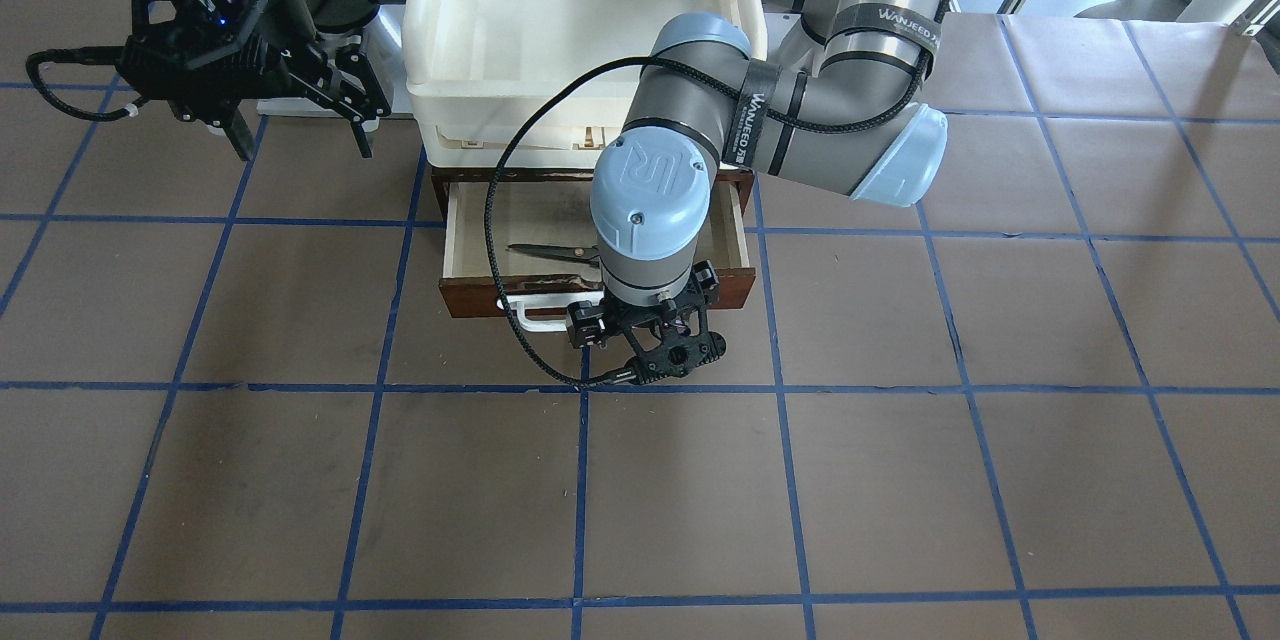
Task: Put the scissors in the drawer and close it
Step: 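Push the drawer closed toward the robot with the left gripper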
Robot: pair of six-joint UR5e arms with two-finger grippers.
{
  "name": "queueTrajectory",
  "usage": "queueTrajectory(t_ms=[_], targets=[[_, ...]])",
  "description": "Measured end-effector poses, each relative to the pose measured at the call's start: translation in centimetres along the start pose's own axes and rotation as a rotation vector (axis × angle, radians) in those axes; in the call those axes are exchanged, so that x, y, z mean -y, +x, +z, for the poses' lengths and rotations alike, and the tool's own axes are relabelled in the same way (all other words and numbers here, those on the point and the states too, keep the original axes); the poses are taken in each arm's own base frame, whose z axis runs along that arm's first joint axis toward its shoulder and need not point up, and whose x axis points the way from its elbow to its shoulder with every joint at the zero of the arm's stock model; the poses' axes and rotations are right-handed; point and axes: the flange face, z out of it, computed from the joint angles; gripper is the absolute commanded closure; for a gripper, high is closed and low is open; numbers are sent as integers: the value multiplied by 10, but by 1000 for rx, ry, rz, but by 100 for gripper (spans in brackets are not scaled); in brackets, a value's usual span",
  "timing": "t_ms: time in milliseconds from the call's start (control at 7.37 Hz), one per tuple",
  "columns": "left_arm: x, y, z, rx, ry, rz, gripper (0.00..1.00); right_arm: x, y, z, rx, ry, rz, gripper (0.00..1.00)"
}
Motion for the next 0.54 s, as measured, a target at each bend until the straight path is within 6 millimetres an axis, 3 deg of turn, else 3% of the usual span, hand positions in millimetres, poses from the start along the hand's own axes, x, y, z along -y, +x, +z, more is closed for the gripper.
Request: queueTrajectory(t_ms=[543], targets=[[-7, -3, 1, 24, -39, 11, 0, -4, 1, 1, -11, -4, -6, 0]])
